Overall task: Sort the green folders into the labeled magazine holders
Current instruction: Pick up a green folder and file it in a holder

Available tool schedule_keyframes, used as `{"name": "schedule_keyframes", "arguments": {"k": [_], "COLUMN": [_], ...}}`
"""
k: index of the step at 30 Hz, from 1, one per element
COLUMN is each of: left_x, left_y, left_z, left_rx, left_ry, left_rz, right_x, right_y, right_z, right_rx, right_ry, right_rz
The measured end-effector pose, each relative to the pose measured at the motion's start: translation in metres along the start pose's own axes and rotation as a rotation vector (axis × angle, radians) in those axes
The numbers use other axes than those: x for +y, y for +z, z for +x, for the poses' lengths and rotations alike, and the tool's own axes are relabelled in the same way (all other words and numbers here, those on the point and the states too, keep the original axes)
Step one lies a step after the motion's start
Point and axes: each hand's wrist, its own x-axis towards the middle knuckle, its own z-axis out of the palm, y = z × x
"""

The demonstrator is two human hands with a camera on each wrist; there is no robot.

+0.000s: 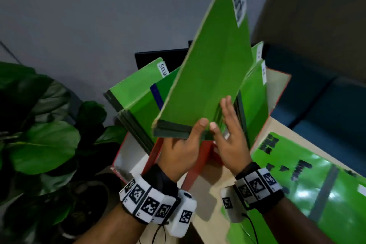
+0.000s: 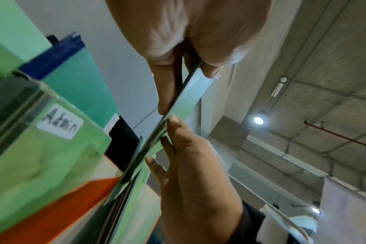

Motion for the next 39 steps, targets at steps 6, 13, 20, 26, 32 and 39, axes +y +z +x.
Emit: {"name": "schedule_keyframes", "arguments": {"k": [6, 13, 20, 26, 32, 39], "left_x": [0.003, 0.01, -0.042, -0.082, -0.109, -0.126], "left_y": [-0.055, -0.123, -0.156, -0.152, -0.149, -0.151], "left_z": [0.016, 0.024, 0.001, 0.008, 0.049, 0.09], "left_rx": [0.315, 0.664, 0.697, 0.558, 0.353, 0.249], "left_ry": [-0.022, 0.093, -0.285, -0.1, -0.014, -0.001], "left_rz": [0.137, -0.004, 0.048, 0.019, 0.06, 0.127], "right_x": [-0.028, -0.046, -0.048, -0.037, -0.021, 0.006], "right_y": [0.055, 0.112, 0.154, 0.179, 0.19, 0.203], "right_z": [0.022, 0.023, 0.013, 0.005, 0.008, 0.019], "right_rx": [-0.179, -0.436, -0.602, -0.637, -0.658, -0.579], "right_ry": [-0.239, -0.268, -0.25, -0.294, -0.274, -0.201], "right_rz": [-0.02, 0.037, -0.034, -0.251, -0.389, -0.463]}}
